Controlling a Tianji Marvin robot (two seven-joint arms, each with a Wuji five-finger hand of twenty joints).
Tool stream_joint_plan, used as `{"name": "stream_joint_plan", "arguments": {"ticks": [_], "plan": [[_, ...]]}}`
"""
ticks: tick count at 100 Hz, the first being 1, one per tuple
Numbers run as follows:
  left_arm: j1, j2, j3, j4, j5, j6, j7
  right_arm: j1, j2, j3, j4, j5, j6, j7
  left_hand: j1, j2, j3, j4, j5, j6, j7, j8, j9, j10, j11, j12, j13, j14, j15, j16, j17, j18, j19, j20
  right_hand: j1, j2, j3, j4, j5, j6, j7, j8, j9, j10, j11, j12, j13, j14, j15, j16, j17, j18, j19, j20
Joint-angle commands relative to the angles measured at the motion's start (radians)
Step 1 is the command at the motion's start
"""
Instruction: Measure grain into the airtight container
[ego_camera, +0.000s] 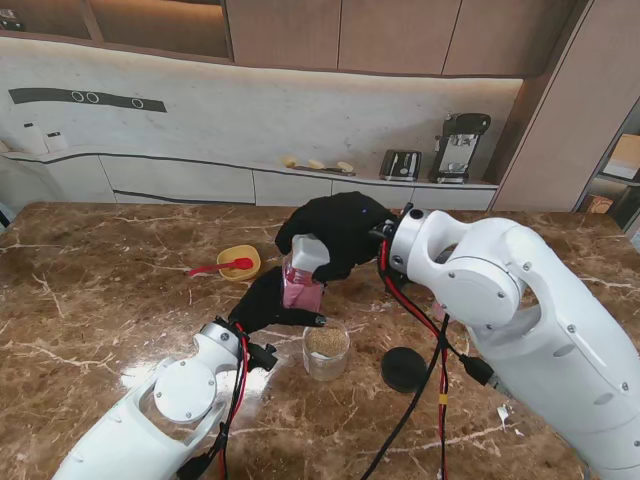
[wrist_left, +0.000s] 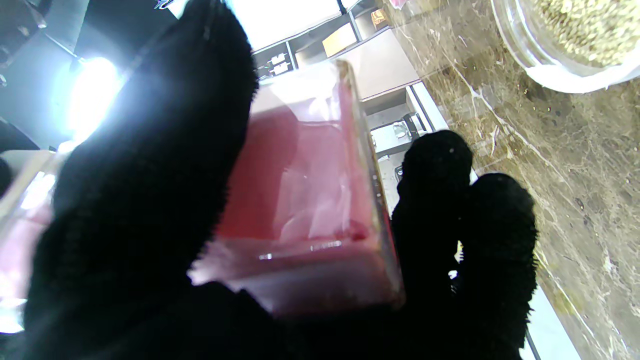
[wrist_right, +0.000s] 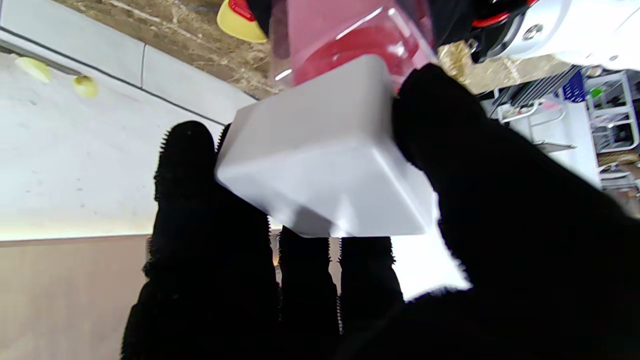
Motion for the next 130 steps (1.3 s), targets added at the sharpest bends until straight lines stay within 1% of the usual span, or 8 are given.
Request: {"name": "stream_joint_plan", "arguments": {"ticks": [1, 21, 25, 45, 69, 98, 115, 130], "plan": [[0.009, 0.000, 0.000, -0.008, 0.003, -0.001, 0.002, -0.021, 0.003, 0.030, -0.014, -0.016, 0.019, -0.009, 0.234, 0.517, 0.148, -0.031, 0.231, -0.168, 0.245, 0.053, 0.111, -0.096, 0.123, 0.043, 0.063, -0.048, 0.015, 0.005, 0.018, -0.014, 0.043, 0.007, 0.183, 0.111, 0.175, 0.035, 0.022, -0.015, 0.009, 0.023, 0.089, -0.053, 0.107, 0.038, 0.041, -0.145, 0.076, 0.057, 0.016, -0.141, 0.039, 0.026], [0.032, 0.004, -0.027, -0.025, 0.020, -0.015, 0.007, -0.195, -0.006, 0.204, -0.080, -0.119, 0.048, -0.076, 0.233, 0.517, 0.148, -0.032, 0.230, -0.165, 0.243, 0.053, 0.110, -0.093, 0.121, 0.044, 0.063, -0.048, 0.014, 0.005, 0.019, -0.013, 0.043, 0.007, 0.182, 0.109, 0.171, 0.035, 0.036, -0.010, 0.005, 0.018, 0.107, -0.051, 0.110, 0.054, 0.045, -0.140, 0.087, 0.062, 0.019, -0.144, 0.036, 0.050], [0.038, 0.006, -0.033, -0.028, 0.026, -0.019, 0.008, -0.238, -0.006, 0.245, -0.093, -0.142, 0.049, -0.076, 0.232, 0.517, 0.148, -0.033, 0.230, -0.164, 0.243, 0.053, 0.111, -0.092, 0.121, 0.044, 0.064, -0.049, 0.015, 0.005, 0.019, -0.012, 0.043, 0.006, 0.181, 0.109, 0.165, 0.038, 0.038, -0.007, -0.001, 0.013, 0.112, -0.050, 0.095, 0.077, 0.043, -0.138, 0.095, 0.061, 0.023, -0.144, 0.004, 0.117], [0.067, 0.010, -0.057, -0.041, 0.049, -0.042, 0.016, -0.448, -0.010, 0.403, -0.119, -0.274, 0.053, -0.104, 0.232, 0.516, 0.148, -0.033, 0.229, -0.162, 0.240, 0.051, 0.112, -0.089, 0.119, 0.043, 0.065, -0.046, 0.016, 0.005, 0.018, -0.012, 0.044, 0.006, 0.175, 0.110, 0.152, 0.036, 0.046, -0.005, -0.002, 0.012, 0.124, -0.049, 0.103, 0.103, 0.047, -0.137, 0.110, 0.073, 0.028, -0.146, 0.007, 0.157], [0.109, 0.016, -0.087, -0.082, 0.086, -0.048, 0.030, -0.634, -0.029, 0.487, -0.083, -0.399, 0.184, -0.205, 0.229, 0.516, 0.148, -0.034, 0.227, -0.161, 0.235, 0.050, 0.114, -0.085, 0.117, 0.042, 0.066, -0.040, 0.019, 0.007, 0.017, -0.008, 0.048, 0.007, 0.159, 0.124, 0.135, 0.041, 0.037, 0.007, -0.010, 0.009, 0.116, -0.042, 0.091, 0.108, 0.035, -0.134, 0.110, 0.072, 0.022, -0.140, -0.003, 0.178], [0.108, 0.015, -0.091, -0.066, 0.099, -0.070, 0.040, -0.726, -0.039, 0.517, -0.030, -0.497, 0.320, -0.243, 0.224, 0.514, 0.151, -0.037, 0.226, -0.166, 0.227, 0.043, 0.117, -0.089, 0.114, 0.039, 0.066, -0.042, 0.022, 0.005, 0.019, -0.008, 0.050, 0.006, 0.144, 0.127, 0.131, 0.050, 0.030, 0.015, -0.017, 0.008, 0.108, -0.038, 0.083, 0.086, 0.024, -0.134, 0.117, 0.069, 0.016, -0.140, -0.014, 0.196], [0.103, 0.014, -0.094, -0.055, 0.102, -0.076, 0.044, -0.729, -0.040, 0.505, 0.014, -0.561, 0.378, -0.245, 0.222, 0.513, 0.154, -0.038, 0.227, -0.167, 0.227, 0.042, 0.119, -0.089, 0.114, 0.040, 0.068, -0.043, 0.024, 0.004, 0.021, -0.010, 0.052, 0.006, 0.137, 0.126, 0.132, 0.052, 0.029, 0.015, -0.020, 0.008, 0.105, -0.039, 0.086, 0.076, 0.022, -0.137, 0.121, 0.065, 0.016, -0.140, -0.018, 0.203], [0.106, 0.010, -0.094, -0.049, 0.104, -0.090, 0.063, -0.711, -0.038, 0.471, 0.071, -0.566, 0.429, -0.241, 0.220, 0.509, 0.159, -0.038, 0.228, -0.168, 0.230, 0.042, 0.122, -0.088, 0.115, 0.040, 0.072, -0.041, 0.027, 0.004, 0.024, -0.010, 0.056, 0.006, 0.125, 0.128, 0.134, 0.054, 0.027, 0.017, -0.021, 0.008, 0.101, -0.037, 0.091, 0.071, 0.019, -0.137, 0.125, 0.062, 0.015, -0.140, -0.021, 0.209]]}}
